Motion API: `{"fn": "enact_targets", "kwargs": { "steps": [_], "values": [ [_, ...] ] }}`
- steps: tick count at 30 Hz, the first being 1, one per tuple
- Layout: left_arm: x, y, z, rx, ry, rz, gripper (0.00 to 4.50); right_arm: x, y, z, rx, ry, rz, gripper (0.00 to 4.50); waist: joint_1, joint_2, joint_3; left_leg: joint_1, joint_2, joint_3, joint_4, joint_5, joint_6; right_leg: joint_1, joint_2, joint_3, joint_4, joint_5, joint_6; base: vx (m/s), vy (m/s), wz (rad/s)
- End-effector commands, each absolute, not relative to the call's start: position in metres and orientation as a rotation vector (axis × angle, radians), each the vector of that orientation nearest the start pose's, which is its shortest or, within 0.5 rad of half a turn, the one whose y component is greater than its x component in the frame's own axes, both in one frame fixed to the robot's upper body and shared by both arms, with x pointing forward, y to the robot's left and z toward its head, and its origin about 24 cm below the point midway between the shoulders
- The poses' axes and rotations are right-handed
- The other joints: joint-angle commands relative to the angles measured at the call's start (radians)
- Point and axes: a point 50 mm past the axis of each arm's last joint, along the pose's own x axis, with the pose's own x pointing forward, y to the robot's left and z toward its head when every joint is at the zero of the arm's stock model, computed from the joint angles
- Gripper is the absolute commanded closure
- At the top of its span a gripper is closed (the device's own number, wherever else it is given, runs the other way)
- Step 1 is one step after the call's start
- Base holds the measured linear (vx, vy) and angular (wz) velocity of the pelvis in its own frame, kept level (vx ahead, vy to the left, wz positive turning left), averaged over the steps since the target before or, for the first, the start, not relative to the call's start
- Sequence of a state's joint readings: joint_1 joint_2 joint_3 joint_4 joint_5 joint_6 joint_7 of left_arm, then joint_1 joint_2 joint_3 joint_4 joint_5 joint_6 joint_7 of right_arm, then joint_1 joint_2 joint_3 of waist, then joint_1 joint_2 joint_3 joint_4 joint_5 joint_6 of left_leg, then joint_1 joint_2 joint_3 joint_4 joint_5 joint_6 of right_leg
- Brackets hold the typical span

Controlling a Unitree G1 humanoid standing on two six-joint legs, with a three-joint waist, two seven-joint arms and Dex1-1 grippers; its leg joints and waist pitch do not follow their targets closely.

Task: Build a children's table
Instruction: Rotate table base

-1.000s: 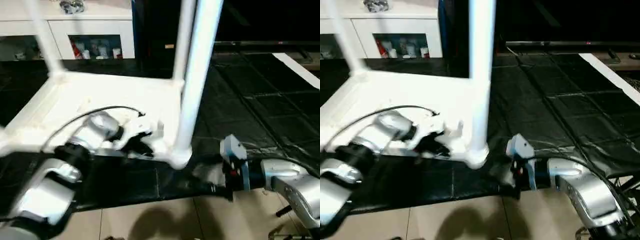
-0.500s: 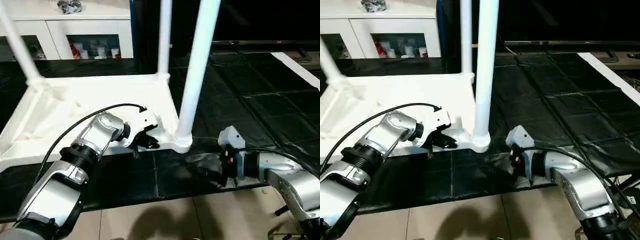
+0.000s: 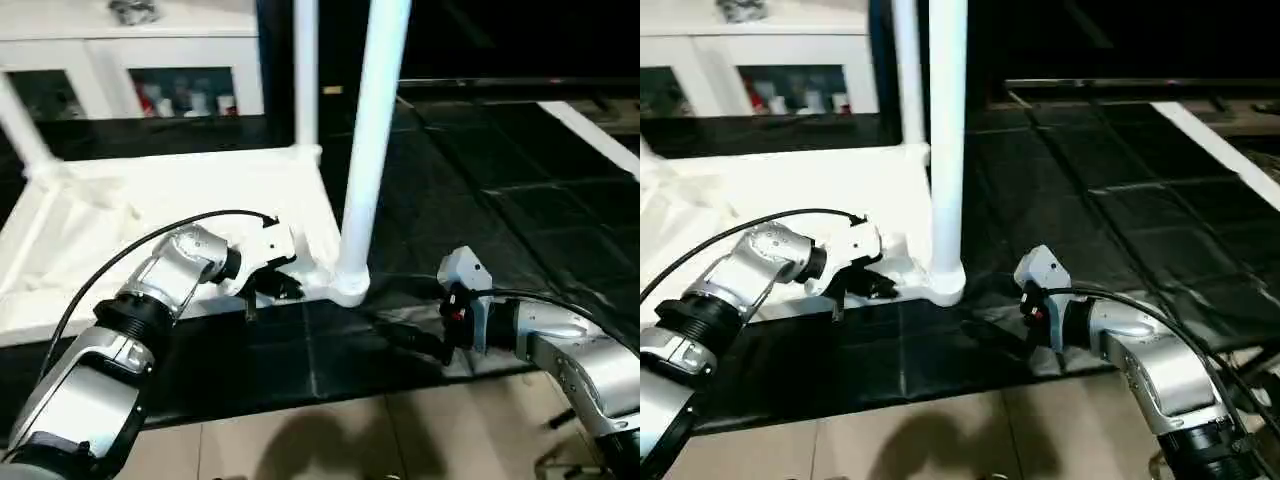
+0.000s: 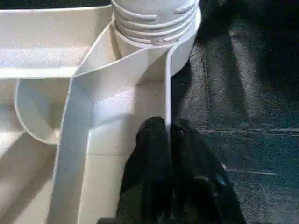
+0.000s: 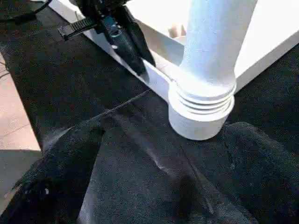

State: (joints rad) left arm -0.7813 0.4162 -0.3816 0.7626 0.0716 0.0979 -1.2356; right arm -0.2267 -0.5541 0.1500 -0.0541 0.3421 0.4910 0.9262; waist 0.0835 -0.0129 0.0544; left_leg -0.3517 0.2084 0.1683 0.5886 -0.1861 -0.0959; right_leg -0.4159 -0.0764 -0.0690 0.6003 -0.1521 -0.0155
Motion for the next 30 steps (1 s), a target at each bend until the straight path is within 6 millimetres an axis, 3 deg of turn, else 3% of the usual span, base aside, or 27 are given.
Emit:
{"fn": "enact_targets", "kwargs": {
  "steps": [1, 4, 5, 6, 11, 13, 17, 24, 25, 30],
  "values": [
    [0.341, 0.135, 0.077, 0.533, 0.496, -1.367, 3.85, 0.263, -0.181, 0.076, -0.13, 0.386, 1.009, 0.0, 0.005, 0.005, -0.071, -0.002, 0.01, 0.003, -0.062, -0.196, 0.033, 0.067, -0.051, 0.039, -0.073, -0.253, -0.189, 0.0, 0.0, 0.0],
    [0.34, 0.131, 0.077, 0.504, 0.492, -1.386, 3.73, 0.262, -0.183, 0.076, -0.131, 0.387, 1.006, 0.0, 0.009, 0.003, -0.07, -0.002, 0.009, 0.004, -0.062, -0.204, 0.032, 0.068, -0.052, 0.039, -0.074, -0.274, -0.184, 0.0, 0.0, 0.0],
    [0.339, 0.129, 0.077, 0.498, 0.491, -1.399, 3.73, 0.262, -0.183, 0.076, -0.13, 0.388, 1.005, 0.0, 0.01, 0.011, -0.07, -0.001, 0.009, 0.003, -0.062, -0.205, 0.03, 0.067, -0.052, 0.038, -0.074, -0.277, -0.183, 0.0, 0.0, 0.0],
    [0.339, 0.127, 0.077, 0.492, 0.49, -1.404, 3.73, 0.262, -0.183, 0.076, -0.131, 0.389, 1.004, 0.0, 0.008, 0.006, -0.07, -0.001, 0.009, 0.003, -0.062, -0.207, 0.029, 0.068, -0.051, 0.038, -0.075, -0.281, -0.18, 0.0, 0.0, 0.0],
    [0.344, 0.119, 0.076, 0.518, 0.449, -1.369, 3.73, 0.262, -0.184, 0.076, -0.135, 0.392, 1.002, 0.0, 0.01, 0.005, -0.072, -0.003, 0.009, 0.003, -0.061, -0.198, 0.036, 0.07, -0.051, 0.038, -0.074, -0.258, -0.186, 0.0, 0.0, 0.0],
    [0.346, 0.117, 0.076, 0.53, 0.441, -1.358, 3.73, 0.262, -0.184, 0.075, -0.136, 0.392, 1.001, 0.0, 0.01, 0.004, -0.07, -0.003, 0.007, 0.003, -0.061, -0.205, 0.039, 0.07, -0.05, 0.036, -0.079, -0.287, -0.173, 0.0, 0.0, 0.0],
    [0.347, 0.112, 0.073, 0.536, 0.438, -1.347, 3.73, 0.261, -0.184, 0.074, -0.139, 0.395, 0.999, 0.0, 0.007, 0.005, -0.07, -0.004, 0.006, 0.002, -0.061, -0.211, 0.037, 0.07, -0.05, 0.035, -0.084, -0.326, -0.153, 0.0, 0.0, 0.0],
    [0.348, 0.112, 0.071, 0.55, 0.452, -1.338, 3.73, 0.26, -0.184, 0.074, -0.14, 0.397, 0.997, 0.0, 0.008, 0.008, -0.07, -0.003, 0.007, 0.002, -0.062, -0.215, 0.039, 0.068, -0.05, 0.035, -0.085, -0.325, -0.156, 0.0, 0.0, 0.0],
    [0.348, 0.115, 0.07, 0.546, 0.464, -1.346, 3.87, 0.259, -0.184, 0.073, -0.139, 0.397, 0.996, 0.0, 0.009, 0.014, -0.07, -0.002, 0.007, 0.001, -0.062, -0.217, 0.039, 0.068, -0.05, 0.035, -0.084, -0.322, -0.16, 0.0, 0.0, 0.0],
    [0.349, 0.118, 0.07, 0.541, 0.472, -1.345, 4.23, 0.258, -0.184, 0.073, -0.139, 0.398, 0.997, 0.0, 0.009, 0.012, -0.071, -0.002, 0.007, 0.001, -0.062, -0.215, 0.039, 0.069, -0.05, 0.035, -0.083, -0.305, -0.167, 0.0, 0.0, 0.0]
  ]
}}
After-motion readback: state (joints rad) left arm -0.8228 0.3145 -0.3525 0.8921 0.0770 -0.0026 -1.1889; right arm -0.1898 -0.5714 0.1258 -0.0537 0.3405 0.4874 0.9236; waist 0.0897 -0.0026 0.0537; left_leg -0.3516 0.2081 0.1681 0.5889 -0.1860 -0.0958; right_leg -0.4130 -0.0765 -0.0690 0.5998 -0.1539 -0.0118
